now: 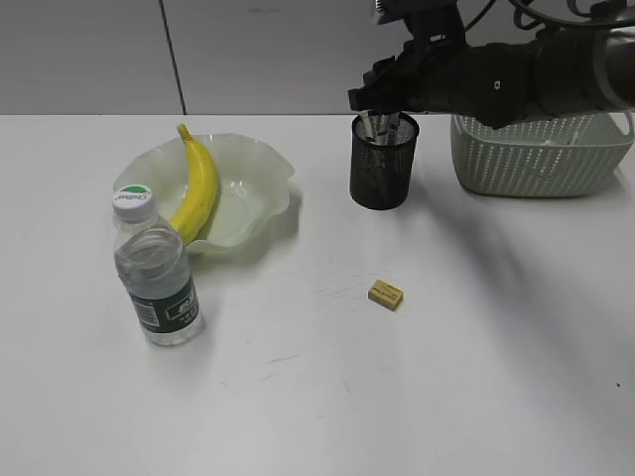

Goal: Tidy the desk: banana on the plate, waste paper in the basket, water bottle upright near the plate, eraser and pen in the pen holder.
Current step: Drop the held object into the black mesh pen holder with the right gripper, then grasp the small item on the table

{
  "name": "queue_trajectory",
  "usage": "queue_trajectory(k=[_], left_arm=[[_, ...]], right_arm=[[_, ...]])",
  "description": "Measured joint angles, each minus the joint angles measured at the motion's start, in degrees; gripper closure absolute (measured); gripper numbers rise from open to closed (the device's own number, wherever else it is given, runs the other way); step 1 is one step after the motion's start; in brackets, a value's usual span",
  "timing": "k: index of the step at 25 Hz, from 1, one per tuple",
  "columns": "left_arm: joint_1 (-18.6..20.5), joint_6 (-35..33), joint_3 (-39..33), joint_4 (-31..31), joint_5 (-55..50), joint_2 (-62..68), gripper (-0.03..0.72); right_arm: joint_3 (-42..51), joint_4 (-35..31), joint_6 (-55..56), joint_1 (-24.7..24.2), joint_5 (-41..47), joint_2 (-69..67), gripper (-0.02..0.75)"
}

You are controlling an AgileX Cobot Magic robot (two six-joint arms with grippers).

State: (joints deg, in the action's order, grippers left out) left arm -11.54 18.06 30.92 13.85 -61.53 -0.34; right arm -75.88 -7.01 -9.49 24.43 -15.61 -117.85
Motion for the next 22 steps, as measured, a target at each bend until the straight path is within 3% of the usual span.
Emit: queue_trajectory(k=[4,7,10,14,22], left_arm=[[0.0,0.0,0.0,0.0,0.0,0.0,0.272],[0.0,0.0,0.0,0.0,0.0,0.0,0.272],[0.0,0.0,0.0,0.0,0.0,0.0,0.272],[0.0,0.0,0.0,0.0,0.0,0.0,0.272],[0.0,0.0,0.0,0.0,0.0,0.0,0.272]], right_arm=[[-0.2,-0.3,0.0,0.0,1.2,0.1,0.285],[-0.2,-0.3,-0.1,-0.1,4.7,2.0,0.241],[-0.2,-0.3,-0.3,-0.6,13.6,6.5,0.255],[3.3,2.9,-0.3,-0.8,28.6,17.0,0.353],[30.6,4.6,5.3,-0.8,55.2,53.1,0.399]])
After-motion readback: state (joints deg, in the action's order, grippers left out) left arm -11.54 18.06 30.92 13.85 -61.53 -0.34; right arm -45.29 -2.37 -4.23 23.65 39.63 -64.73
